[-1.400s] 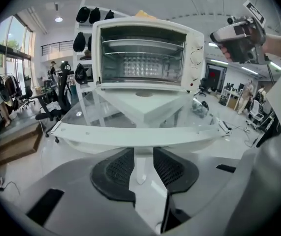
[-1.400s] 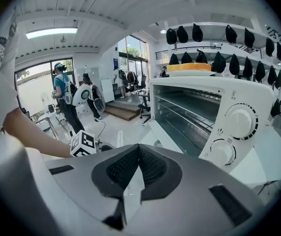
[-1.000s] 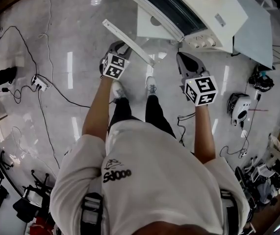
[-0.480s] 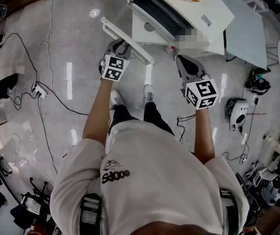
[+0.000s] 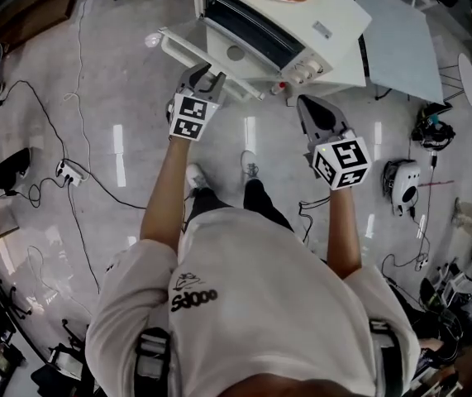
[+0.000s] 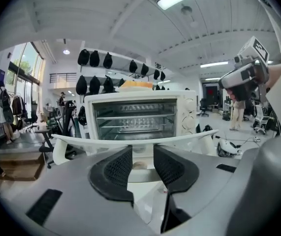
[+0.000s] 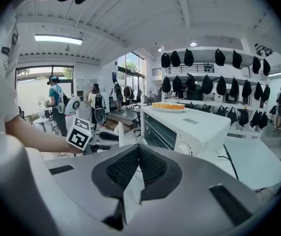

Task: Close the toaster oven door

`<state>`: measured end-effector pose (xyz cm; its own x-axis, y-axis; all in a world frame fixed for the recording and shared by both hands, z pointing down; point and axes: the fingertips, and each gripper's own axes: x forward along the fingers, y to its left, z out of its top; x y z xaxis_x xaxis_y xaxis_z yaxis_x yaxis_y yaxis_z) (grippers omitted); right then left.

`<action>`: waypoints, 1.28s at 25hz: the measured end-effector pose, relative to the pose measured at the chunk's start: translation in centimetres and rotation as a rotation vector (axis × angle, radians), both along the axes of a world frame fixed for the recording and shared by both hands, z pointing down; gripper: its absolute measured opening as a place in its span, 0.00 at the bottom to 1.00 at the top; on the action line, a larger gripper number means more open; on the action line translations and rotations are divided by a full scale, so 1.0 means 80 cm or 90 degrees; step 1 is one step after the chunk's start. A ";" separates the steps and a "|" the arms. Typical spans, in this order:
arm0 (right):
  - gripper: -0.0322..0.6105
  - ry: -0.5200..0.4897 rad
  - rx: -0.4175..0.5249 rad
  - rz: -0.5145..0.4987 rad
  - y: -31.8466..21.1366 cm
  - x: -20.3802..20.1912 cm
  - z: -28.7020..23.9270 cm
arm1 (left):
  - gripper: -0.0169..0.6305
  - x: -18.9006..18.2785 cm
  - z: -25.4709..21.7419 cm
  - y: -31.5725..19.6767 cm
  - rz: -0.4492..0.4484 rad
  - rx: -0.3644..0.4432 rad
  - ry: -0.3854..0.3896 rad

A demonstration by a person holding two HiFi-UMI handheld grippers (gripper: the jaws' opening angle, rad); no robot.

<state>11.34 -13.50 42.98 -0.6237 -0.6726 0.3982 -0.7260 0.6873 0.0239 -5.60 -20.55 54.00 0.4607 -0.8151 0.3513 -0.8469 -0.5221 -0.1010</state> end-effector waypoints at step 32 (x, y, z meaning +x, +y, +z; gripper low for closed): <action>0.06 -0.005 0.031 0.045 -0.011 0.035 -0.036 | 0.24 0.036 -0.054 -0.059 -0.005 -0.120 -0.013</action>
